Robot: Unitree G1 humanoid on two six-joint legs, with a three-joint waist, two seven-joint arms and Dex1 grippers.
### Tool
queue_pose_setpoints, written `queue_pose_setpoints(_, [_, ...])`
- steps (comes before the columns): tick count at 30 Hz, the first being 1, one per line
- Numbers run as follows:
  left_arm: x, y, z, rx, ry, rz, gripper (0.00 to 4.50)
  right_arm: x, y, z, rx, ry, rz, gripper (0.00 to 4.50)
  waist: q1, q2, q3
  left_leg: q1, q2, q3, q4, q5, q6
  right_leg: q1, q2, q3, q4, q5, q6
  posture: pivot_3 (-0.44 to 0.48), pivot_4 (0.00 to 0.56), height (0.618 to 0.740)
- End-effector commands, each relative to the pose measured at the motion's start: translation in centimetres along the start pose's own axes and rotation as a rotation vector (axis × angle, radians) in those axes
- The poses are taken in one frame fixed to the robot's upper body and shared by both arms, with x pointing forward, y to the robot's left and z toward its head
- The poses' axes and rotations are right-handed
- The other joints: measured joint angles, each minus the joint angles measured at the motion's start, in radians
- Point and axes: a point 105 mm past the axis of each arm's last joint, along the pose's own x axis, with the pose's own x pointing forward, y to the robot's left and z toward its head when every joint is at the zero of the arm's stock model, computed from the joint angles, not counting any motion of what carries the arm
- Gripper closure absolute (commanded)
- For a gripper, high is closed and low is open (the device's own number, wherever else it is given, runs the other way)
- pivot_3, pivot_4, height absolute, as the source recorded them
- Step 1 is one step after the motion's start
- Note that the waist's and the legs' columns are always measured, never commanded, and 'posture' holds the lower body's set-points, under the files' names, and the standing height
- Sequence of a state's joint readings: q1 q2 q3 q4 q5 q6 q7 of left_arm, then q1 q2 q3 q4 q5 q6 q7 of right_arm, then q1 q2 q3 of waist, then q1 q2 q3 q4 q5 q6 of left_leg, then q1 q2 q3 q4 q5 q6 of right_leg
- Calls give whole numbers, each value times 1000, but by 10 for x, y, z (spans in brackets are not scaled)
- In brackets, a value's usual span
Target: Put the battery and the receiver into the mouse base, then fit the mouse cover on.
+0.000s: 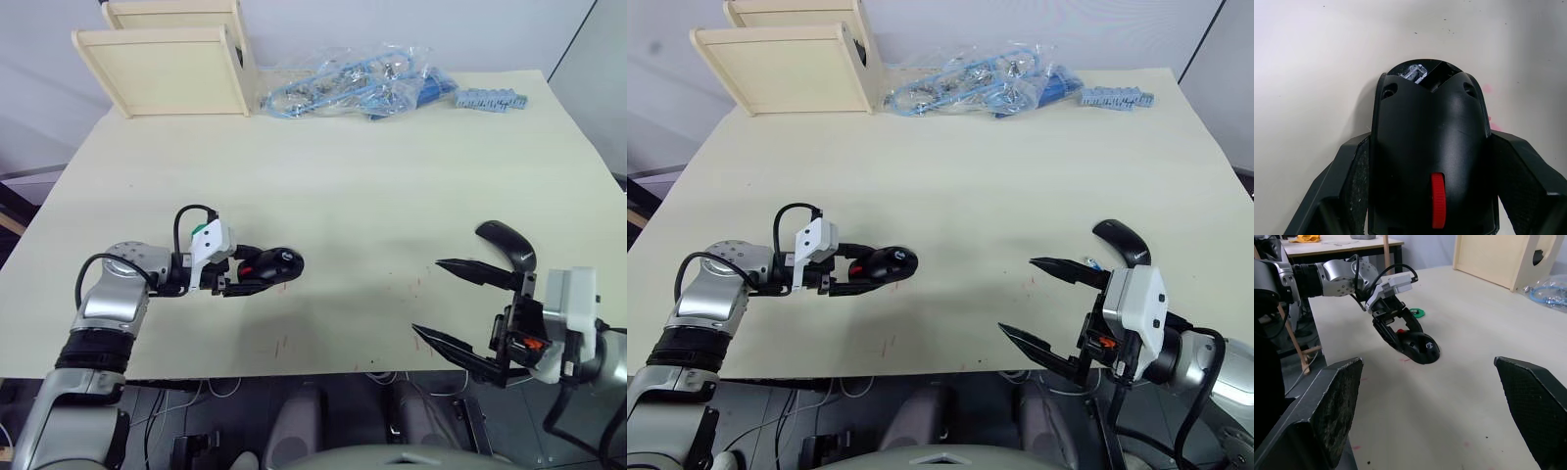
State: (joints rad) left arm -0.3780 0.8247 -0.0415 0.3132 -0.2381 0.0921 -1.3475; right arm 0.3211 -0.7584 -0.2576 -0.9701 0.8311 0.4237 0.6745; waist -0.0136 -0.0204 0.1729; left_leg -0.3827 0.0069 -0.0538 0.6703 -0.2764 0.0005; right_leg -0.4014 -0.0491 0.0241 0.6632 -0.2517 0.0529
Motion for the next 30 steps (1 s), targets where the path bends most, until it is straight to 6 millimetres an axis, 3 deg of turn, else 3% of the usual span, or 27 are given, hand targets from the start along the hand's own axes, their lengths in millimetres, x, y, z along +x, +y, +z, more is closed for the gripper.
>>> queue_pose_setpoints(1, [-6, -1, 9, 32, -18, 3, 1524, 0, 4, 11, -54, -35, 6, 0, 0, 0, 0, 0, 0, 0, 0, 0, 0, 0, 0, 0, 0, 0, 0, 0, 150, 740])
queue_pose_setpoints(15, [2, -11, 41, 74, -53, -27, 1524, -5, 6, 7, -44, -30, -4, 0, 1, 0, 0, 0, 0, 0, 0, 0, 0, 0, 0, 0, 0, 0, 0, 0, 150, 740])
queue_pose_setpoints(19, [18, -26, 61, 155, -38, -83, 1524, -10, 4, 5, -39, -25, -14, 0, 1, 0, 0, 0, 0, 0, 0, 0, 0, 0, 0, 0, 0, 0, 0, 0, 150, 740])
queue_pose_setpoints(23, [30, -27, 71, 207, 16, -23, 1524, -15, 3, 2, -37, -15, -22, 0, 2, 0, 0, 0, 0, 0, 0, 0, 0, 0, 0, 0, 0, 0, 0, 0, 150, 740])
queue_pose_setpoints(27, [44, -35, 79, 226, 28, -71, 1524, -32, -16, -5, -32, 3, -44, 0, 1, 0, 0, 0, 0, 1, 0, 0, 0, 0, 0, 1, 0, 0, 0, 0, 150, 740])
queue_pose_setpoints(30, [55, -38, 82, 241, 29, -88, 1524, -40, -20, -9, -29, 11, -51, 0, 2, 0, 0, 0, 0, 1, 0, 0, 0, 0, 0, 1, 0, 0, 0, 0, 150, 740])
